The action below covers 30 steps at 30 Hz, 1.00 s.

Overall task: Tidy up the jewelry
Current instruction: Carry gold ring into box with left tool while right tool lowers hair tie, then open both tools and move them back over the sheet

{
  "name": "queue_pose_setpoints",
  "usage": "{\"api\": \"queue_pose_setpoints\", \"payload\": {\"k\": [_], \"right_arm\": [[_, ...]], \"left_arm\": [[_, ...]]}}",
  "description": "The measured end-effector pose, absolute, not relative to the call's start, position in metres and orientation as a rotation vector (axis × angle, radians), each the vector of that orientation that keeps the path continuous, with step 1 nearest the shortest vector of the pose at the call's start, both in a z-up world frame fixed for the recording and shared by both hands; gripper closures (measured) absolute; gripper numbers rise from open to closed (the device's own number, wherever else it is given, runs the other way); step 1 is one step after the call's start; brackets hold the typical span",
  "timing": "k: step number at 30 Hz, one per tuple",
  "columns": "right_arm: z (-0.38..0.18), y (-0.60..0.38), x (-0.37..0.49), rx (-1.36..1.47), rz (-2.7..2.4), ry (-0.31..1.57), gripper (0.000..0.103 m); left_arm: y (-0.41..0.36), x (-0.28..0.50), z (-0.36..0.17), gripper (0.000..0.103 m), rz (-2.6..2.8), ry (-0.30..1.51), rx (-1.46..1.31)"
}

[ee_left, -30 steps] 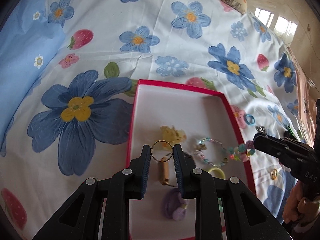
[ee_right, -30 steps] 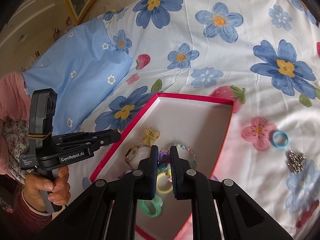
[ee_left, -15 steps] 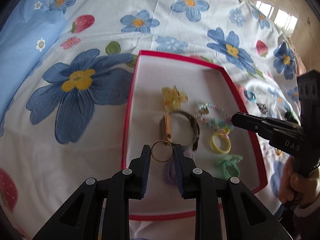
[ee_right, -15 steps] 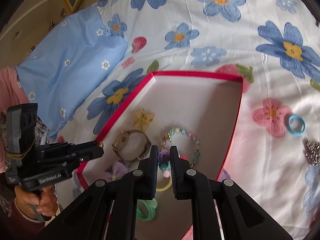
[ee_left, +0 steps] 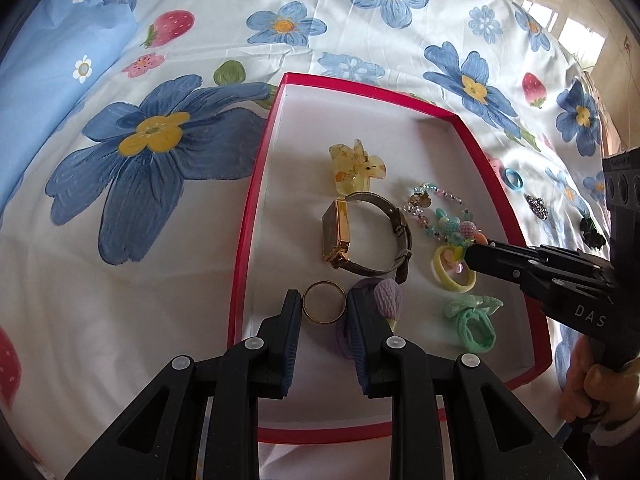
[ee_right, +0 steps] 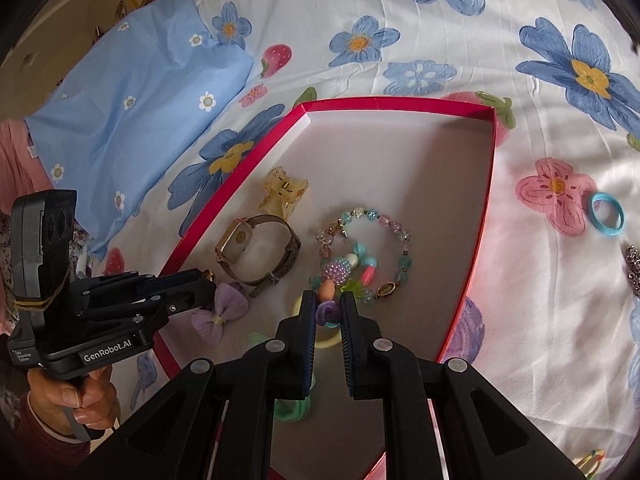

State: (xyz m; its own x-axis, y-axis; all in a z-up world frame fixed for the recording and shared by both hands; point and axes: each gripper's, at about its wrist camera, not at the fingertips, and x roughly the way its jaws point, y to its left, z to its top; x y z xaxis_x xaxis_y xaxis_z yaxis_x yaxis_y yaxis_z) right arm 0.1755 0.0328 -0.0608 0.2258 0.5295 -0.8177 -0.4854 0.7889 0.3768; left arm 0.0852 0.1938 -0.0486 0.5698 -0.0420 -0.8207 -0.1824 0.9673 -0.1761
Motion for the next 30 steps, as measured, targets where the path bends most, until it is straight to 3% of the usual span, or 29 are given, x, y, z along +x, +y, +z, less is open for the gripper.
{"api": "queue_pose_setpoints", "payload": {"k": [13, 18, 21, 30], "right_arm": [[-0.062, 0.035, 0.175, 0.043, 0.696, 1.152, 0.086], [-0.061, 0.034, 0.174, 0.054, 0.698, 1.146, 0.075], [-0.057, 0.031, 0.173, 0.061, 0.697, 1.135, 0.074], [-0.029, 0.005, 0.162, 0.118, 0.681, 1.073, 0.071]], "left_arm": [[0.189, 0.085, -0.048, 0.075, 0.088, 0.97, -0.24], [0.19, 0.084, -0.046, 0.072, 0.087, 0.97, -0.247], [0.19, 0.08, -0.044, 0.071, 0.088, 0.966, -0.259], [0.181, 0.06, -0.021, 0.058, 0.083, 0.915, -0.28]]}}
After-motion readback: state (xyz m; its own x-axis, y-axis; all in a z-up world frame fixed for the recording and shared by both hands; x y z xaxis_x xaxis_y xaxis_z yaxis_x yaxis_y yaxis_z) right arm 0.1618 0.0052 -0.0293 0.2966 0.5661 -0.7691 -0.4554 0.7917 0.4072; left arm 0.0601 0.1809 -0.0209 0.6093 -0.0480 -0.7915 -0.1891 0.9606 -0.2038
